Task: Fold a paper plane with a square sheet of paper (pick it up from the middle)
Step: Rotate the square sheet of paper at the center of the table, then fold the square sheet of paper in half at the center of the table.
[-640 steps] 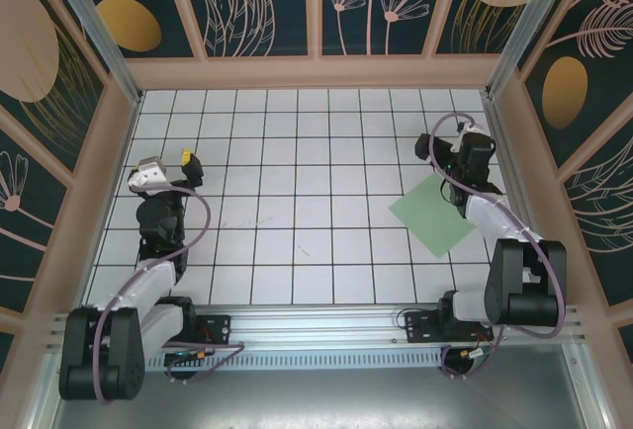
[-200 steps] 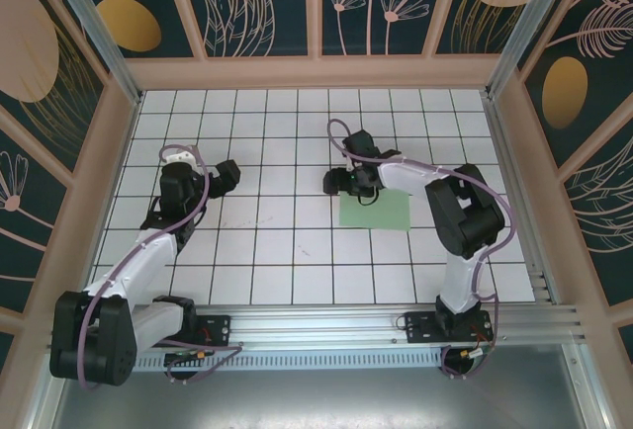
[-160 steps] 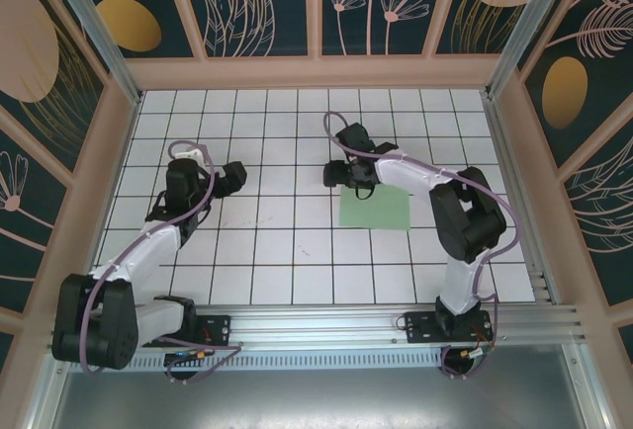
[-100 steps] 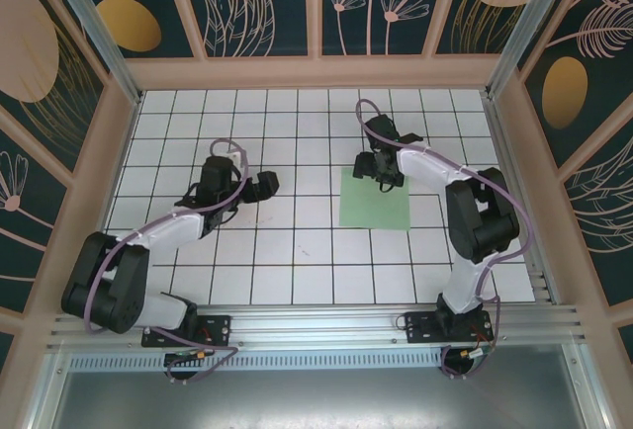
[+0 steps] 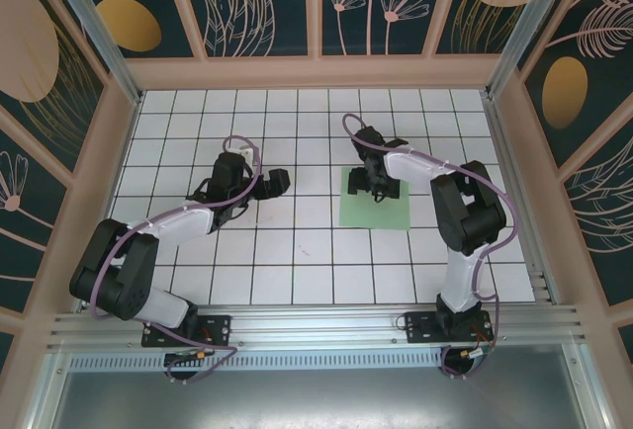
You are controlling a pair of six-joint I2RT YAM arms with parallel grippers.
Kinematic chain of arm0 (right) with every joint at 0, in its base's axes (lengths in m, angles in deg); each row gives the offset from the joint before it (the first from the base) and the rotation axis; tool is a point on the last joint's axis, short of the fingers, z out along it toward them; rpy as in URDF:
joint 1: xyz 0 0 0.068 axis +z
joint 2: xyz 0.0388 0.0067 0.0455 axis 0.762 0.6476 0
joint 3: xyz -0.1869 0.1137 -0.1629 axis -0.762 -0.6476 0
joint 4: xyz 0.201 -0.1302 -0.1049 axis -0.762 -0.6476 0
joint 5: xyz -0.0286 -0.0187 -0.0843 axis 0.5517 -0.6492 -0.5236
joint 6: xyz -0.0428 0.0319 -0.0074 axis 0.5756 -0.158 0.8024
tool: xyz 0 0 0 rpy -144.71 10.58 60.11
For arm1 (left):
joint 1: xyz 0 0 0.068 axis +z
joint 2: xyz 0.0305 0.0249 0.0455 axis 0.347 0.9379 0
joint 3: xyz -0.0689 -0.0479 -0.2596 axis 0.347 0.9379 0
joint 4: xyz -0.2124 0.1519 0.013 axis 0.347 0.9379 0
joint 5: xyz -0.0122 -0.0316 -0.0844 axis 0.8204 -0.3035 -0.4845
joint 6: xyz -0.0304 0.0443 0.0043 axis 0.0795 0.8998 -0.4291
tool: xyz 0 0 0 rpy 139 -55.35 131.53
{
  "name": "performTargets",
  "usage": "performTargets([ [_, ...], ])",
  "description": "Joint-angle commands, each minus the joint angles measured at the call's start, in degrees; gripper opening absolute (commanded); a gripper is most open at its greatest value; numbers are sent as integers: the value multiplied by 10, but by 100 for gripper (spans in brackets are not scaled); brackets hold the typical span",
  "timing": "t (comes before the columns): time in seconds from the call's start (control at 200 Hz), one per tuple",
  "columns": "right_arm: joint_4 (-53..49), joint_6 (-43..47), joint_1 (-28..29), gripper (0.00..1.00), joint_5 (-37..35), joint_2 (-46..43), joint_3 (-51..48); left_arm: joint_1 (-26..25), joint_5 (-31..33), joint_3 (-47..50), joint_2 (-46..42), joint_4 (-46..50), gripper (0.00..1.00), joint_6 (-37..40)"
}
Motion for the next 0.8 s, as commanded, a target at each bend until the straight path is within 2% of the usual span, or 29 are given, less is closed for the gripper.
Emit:
performTargets([
  [0.0,-10,13,1,87,5,0,-2,-2,42,-18,-7,5,98,25],
  [0.1,-3,16,0,88,13,2,-14,-1,74,-40,-5,42,99,55],
  [0.215,9,18,-1,88,24,9,-26,-1,63,-52,-5,49,98,64],
  [0.305,16,18,-1,88,33,13,-33,-1,30,-44,-6,19,99,42],
  [0.42,24,18,-1,87,38,19,-44,-2,-61,-29,10,-49,99,-13],
  [0.485,26,20,-1,87,38,24,-48,-6,-84,-21,23,-86,99,-50],
  [0.796,-4,21,5,86,6,8,-23,-27,-79,-12,50,-113,99,-88],
])
